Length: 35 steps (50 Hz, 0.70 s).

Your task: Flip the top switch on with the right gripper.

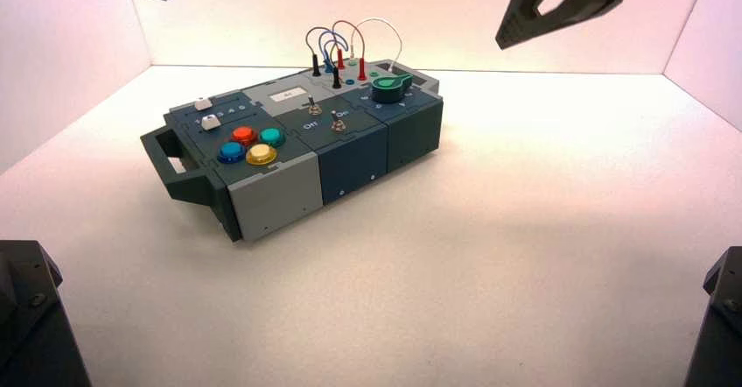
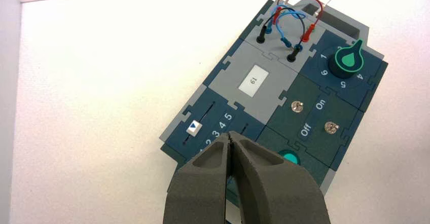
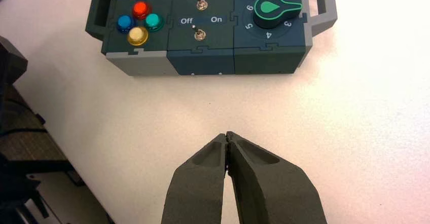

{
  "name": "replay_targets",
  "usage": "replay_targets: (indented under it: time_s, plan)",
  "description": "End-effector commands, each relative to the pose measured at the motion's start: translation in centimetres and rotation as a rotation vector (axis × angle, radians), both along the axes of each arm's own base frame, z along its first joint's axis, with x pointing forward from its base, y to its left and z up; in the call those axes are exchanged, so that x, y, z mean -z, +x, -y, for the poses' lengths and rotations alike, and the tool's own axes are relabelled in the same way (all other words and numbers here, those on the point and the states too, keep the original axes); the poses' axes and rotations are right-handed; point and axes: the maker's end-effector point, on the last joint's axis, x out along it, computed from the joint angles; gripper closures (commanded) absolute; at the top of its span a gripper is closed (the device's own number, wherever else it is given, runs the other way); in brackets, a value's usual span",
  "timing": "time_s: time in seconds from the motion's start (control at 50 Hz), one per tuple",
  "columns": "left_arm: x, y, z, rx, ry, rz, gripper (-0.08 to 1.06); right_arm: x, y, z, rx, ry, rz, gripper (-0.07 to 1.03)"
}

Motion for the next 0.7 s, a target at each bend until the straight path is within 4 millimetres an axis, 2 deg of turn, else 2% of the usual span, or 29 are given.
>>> replay_targets:
  time_s: [0.02, 0.18, 0.3, 0.56, 0.58, 0.7]
  plan:
    - [-0.8, 1.2, 0.5, -0.002, -0.009, -0.004, 1.01, -2.3, 0.8, -1.2, 0.003, 0.039, 0.006, 0.98]
    - [0.0, 2.4, 0.8, -0.003, 0.003, -0.06, 1.01, -3.3, 1.2, -2.4, 0.008, 0.061, -0.044, 0.98]
    - [0.8, 3.6, 1.1, -0.005, 0.013, -0.095, 1.01, -3.3, 1.2, -3.4, -0.013, 0.047, -0.073, 0.98]
    - [4.6, 5.9, 1.7, -0.008, 0.04, -0.196, 1.01, -1.4, -0.6, -8.9, -0.163, -0.013, -0.157, 0.98]
    - [5.4, 6.2, 1.7, -0.009, 0.046, -0.214, 1.01, -1.0, -0.6, -9.6, -0.173, -0.021, -0.167, 0.98]
    - [6.9, 7.7, 2.0, 0.002, 0.065, -0.243, 1.01, 0.5, 0.1, -12.1, -0.184, -0.033, -0.198, 0.98]
